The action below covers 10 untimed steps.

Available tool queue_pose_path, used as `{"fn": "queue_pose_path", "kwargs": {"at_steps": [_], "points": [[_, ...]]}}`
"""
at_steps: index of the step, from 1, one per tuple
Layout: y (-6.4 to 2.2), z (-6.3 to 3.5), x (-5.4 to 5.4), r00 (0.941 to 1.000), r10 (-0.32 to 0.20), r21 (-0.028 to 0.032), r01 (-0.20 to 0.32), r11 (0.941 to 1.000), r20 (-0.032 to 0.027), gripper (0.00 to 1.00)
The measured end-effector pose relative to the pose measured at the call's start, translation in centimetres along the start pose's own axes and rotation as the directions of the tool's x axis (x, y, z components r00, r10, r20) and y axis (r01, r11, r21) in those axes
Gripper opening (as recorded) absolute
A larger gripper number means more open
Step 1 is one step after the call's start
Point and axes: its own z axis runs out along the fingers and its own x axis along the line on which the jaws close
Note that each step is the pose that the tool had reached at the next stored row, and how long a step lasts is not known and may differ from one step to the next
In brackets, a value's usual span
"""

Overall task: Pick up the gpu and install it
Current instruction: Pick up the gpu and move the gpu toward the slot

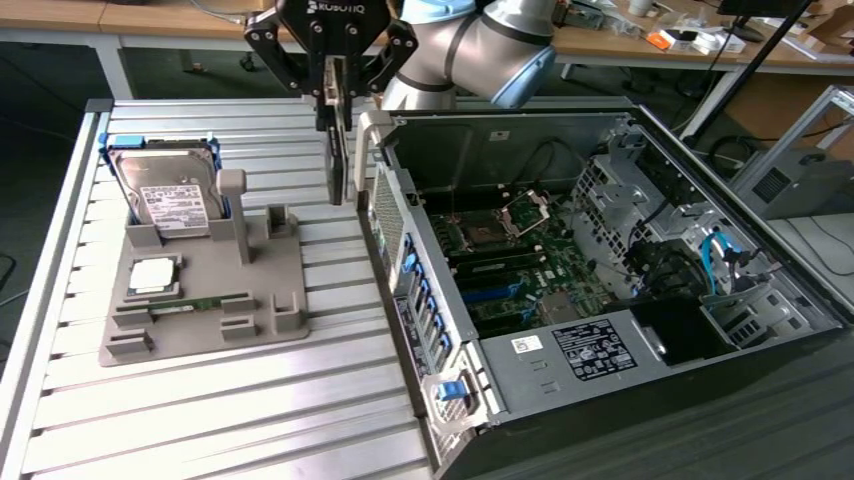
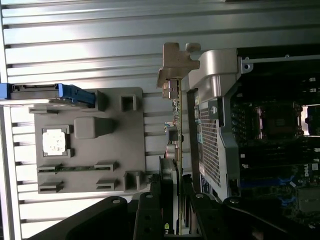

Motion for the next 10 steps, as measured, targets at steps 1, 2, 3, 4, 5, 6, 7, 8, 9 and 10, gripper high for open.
{"fn": "queue_pose_path", "kwargs": {"at_steps": [1,2,3,4,5,6,7,8,9,10], "points": [[0.01,0.06,-0.13,1.0,0.0,0.0004,0.0,1.0,-0.0001,0.27],[0.01,0.1,-0.21,1.0,0.0,0.0005,0.0,1.0,0.0,0.27],[0.01,0.13,-0.26,1.0,0.0,0.0007,0.0,1.0,0.0,0.27],[0.01,0.14,-0.3,1.0,0.0,0.0007,0.0,1.0,0.0001,0.27],[0.02,0.14,-0.34,1.0,0.0,0.0008,0.0,1.0,0.0,0.27],[0.02,0.14,-0.43,1.0,0.0,0.0009,0.0,1.0,0.0,0.27],[0.03,0.14,-0.52,1.0,0.0,0.0009,0.0,1.0,0.0,0.27],[0.04,0.15,-0.61,1.0,0.0,0.0009,0.0,1.0,0.0,0.27],[0.05,0.15,-0.78,1.0,0.0,0.0009,0.0,1.0,0.0,0.27],[0.06,0.15,-0.94,1.0,0.0,0.001,0.0,1.0,-0.0001,0.27]]}}
